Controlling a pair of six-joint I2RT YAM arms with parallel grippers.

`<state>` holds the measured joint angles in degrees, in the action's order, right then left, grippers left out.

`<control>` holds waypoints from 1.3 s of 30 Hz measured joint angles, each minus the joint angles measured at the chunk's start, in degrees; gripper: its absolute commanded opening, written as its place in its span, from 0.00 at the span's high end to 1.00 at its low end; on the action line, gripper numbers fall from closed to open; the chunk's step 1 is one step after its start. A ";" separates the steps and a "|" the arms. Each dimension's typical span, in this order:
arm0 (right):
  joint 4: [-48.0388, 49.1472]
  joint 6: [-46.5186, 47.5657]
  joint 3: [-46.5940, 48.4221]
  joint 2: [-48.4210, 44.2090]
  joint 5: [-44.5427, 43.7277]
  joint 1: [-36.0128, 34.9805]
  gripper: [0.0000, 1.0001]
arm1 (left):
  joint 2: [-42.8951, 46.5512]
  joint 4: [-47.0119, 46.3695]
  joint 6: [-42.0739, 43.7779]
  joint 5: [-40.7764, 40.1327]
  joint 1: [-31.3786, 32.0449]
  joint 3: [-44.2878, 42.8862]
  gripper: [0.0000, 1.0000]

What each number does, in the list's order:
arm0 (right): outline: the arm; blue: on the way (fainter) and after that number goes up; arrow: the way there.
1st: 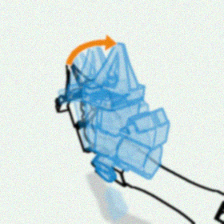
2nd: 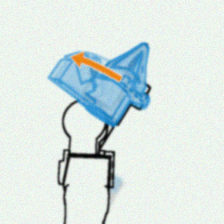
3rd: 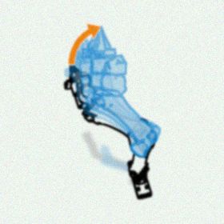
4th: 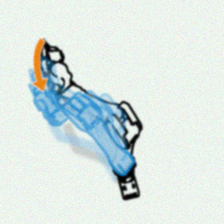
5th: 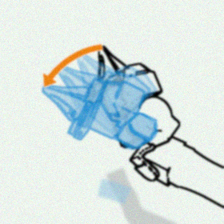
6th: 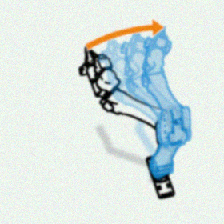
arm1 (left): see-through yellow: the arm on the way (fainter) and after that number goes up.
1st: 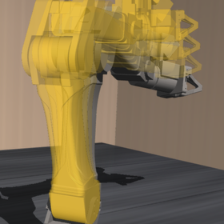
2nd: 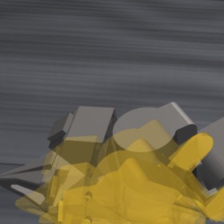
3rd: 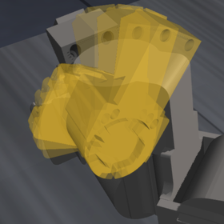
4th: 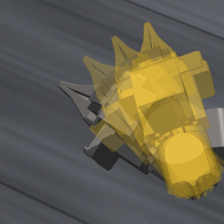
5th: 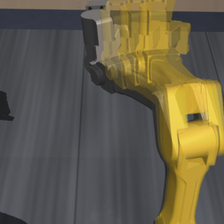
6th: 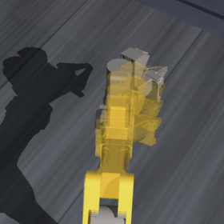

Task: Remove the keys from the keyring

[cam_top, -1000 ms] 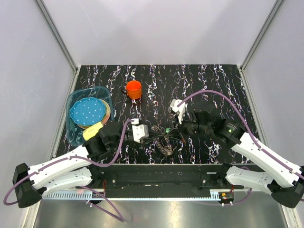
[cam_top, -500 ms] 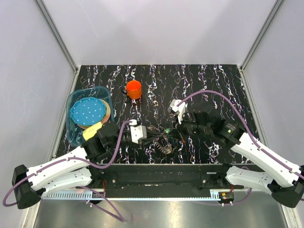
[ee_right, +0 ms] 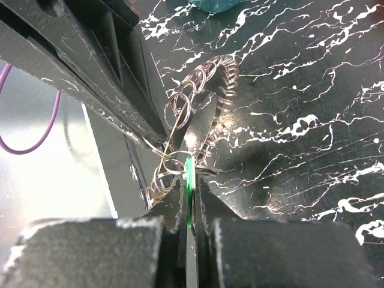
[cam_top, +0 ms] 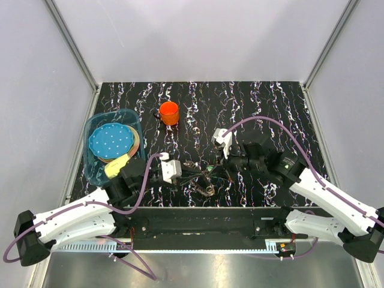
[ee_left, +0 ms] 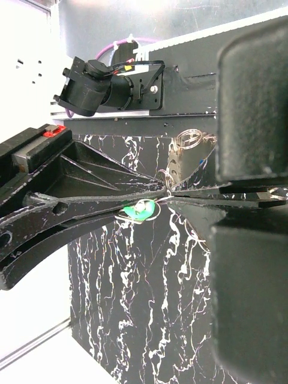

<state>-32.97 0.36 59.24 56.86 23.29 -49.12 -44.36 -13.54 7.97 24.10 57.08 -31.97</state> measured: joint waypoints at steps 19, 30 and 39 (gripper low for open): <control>4.04 -0.11 -3.82 -1.97 2.93 0.22 1.00 | 0.76 -7.72 -9.11 0.04 -1.09 4.00 1.00; 6.23 -0.09 -5.11 -3.45 5.11 0.28 1.00 | 0.74 -12.87 -13.73 0.50 -2.34 5.35 1.00; 7.19 -0.13 -5.66 -3.06 6.36 0.33 0.89 | 0.24 -15.28 -16.31 1.14 -3.30 6.32 1.00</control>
<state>-25.78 0.23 53.58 53.80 29.65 -48.80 -44.12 -28.82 -8.34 25.23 53.78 -25.65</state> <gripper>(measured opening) 0.051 0.004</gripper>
